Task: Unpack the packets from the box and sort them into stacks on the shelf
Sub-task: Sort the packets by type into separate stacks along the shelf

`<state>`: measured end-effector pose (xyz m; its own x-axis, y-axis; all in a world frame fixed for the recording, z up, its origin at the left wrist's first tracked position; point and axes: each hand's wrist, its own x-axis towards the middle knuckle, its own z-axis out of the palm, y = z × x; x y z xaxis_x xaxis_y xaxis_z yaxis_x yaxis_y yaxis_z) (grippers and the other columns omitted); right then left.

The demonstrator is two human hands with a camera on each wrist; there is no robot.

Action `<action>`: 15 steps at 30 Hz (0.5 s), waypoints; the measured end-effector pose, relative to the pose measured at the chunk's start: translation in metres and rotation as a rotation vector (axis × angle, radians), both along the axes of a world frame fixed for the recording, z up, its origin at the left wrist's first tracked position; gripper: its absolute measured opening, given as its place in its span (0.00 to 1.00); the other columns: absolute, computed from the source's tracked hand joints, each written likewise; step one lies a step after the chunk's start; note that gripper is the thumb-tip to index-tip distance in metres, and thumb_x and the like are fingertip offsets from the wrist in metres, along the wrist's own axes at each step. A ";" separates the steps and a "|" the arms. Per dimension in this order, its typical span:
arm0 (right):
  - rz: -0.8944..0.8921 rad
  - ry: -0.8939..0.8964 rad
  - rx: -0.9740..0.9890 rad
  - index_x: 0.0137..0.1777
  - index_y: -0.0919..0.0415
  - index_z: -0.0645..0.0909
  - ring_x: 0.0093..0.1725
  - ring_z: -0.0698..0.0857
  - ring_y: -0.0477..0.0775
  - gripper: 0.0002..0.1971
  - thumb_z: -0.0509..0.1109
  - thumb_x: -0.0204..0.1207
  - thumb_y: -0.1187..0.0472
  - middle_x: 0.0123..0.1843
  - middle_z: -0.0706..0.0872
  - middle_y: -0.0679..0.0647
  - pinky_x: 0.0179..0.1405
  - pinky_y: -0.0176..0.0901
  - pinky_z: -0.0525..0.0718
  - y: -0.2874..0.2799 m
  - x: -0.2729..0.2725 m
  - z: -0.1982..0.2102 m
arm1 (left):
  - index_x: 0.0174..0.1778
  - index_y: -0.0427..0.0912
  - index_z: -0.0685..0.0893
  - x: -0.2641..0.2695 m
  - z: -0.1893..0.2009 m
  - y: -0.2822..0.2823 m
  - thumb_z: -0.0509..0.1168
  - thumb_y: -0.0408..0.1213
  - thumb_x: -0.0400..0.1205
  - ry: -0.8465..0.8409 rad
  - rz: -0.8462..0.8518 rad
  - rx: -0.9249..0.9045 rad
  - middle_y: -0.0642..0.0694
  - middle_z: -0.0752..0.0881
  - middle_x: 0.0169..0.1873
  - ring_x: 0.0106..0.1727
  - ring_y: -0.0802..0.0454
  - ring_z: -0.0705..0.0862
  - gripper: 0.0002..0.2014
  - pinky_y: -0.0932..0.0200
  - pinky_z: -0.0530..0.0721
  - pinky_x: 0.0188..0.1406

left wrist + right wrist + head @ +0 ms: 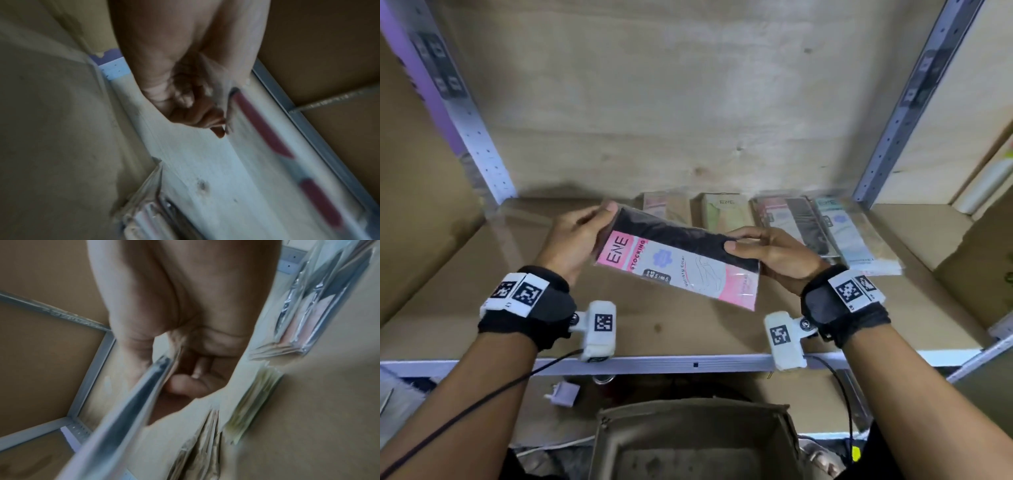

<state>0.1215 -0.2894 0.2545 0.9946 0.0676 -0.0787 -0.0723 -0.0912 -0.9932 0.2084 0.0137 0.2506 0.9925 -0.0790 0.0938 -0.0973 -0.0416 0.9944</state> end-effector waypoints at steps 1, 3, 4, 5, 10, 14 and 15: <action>-0.084 -0.002 0.050 0.61 0.69 0.85 0.52 0.89 0.62 0.18 0.78 0.74 0.62 0.55 0.91 0.65 0.52 0.46 0.88 -0.001 0.001 -0.001 | 0.52 0.43 0.91 0.000 -0.004 -0.001 0.67 0.52 0.85 -0.022 0.033 0.075 0.46 0.93 0.38 0.32 0.51 0.88 0.16 0.62 0.84 0.33; -0.216 0.012 0.153 0.65 0.76 0.80 0.49 0.88 0.62 0.25 0.78 0.73 0.62 0.56 0.90 0.68 0.44 0.45 0.88 -0.001 0.002 -0.001 | 0.47 0.39 0.90 -0.002 -0.008 -0.007 0.62 0.58 0.85 -0.044 0.119 0.198 0.42 0.93 0.37 0.34 0.46 0.91 0.24 0.56 0.88 0.33; -0.263 0.024 0.195 0.67 0.79 0.78 0.48 0.88 0.63 0.27 0.78 0.73 0.61 0.57 0.89 0.70 0.46 0.48 0.87 0.001 0.002 -0.002 | 0.46 0.35 0.88 -0.003 -0.010 -0.010 0.59 0.60 0.85 -0.051 0.170 0.236 0.38 0.93 0.38 0.39 0.40 0.92 0.28 0.47 0.89 0.41; -0.296 0.040 0.231 0.67 0.79 0.77 0.49 0.88 0.63 0.28 0.78 0.74 0.60 0.59 0.88 0.71 0.49 0.51 0.86 0.003 0.001 -0.002 | 0.45 0.31 0.86 -0.004 -0.011 -0.014 0.58 0.62 0.85 -0.055 0.216 0.249 0.35 0.92 0.40 0.43 0.37 0.92 0.32 0.42 0.88 0.47; -0.204 0.117 0.333 0.69 0.69 0.82 0.64 0.86 0.67 0.19 0.69 0.82 0.59 0.65 0.87 0.68 0.66 0.57 0.84 0.013 -0.005 -0.003 | 0.38 0.42 0.79 -0.013 -0.005 -0.026 0.58 0.64 0.84 0.029 0.305 -0.067 0.40 0.87 0.33 0.30 0.47 0.86 0.26 0.57 0.84 0.36; -0.161 0.115 0.368 0.73 0.70 0.78 0.69 0.82 0.68 0.20 0.66 0.84 0.62 0.69 0.83 0.69 0.73 0.62 0.77 0.017 -0.007 -0.003 | 0.38 0.43 0.84 -0.019 -0.001 -0.020 0.64 0.60 0.83 0.191 0.077 -0.380 0.47 0.83 0.24 0.16 0.54 0.77 0.22 0.65 0.72 0.14; -0.165 0.104 0.374 0.73 0.70 0.77 0.68 0.82 0.68 0.20 0.66 0.84 0.62 0.69 0.83 0.70 0.74 0.63 0.77 0.018 -0.007 -0.003 | 0.43 0.43 0.87 -0.019 0.001 -0.020 0.64 0.59 0.84 0.223 0.005 -0.450 0.45 0.88 0.30 0.23 0.53 0.84 0.21 0.63 0.80 0.20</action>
<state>0.1145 -0.2710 0.2519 0.9825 -0.0490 -0.1799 -0.1578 0.2952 -0.9423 0.1896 -0.0061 0.2513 0.9925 -0.0747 -0.0969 0.1188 0.3967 0.9102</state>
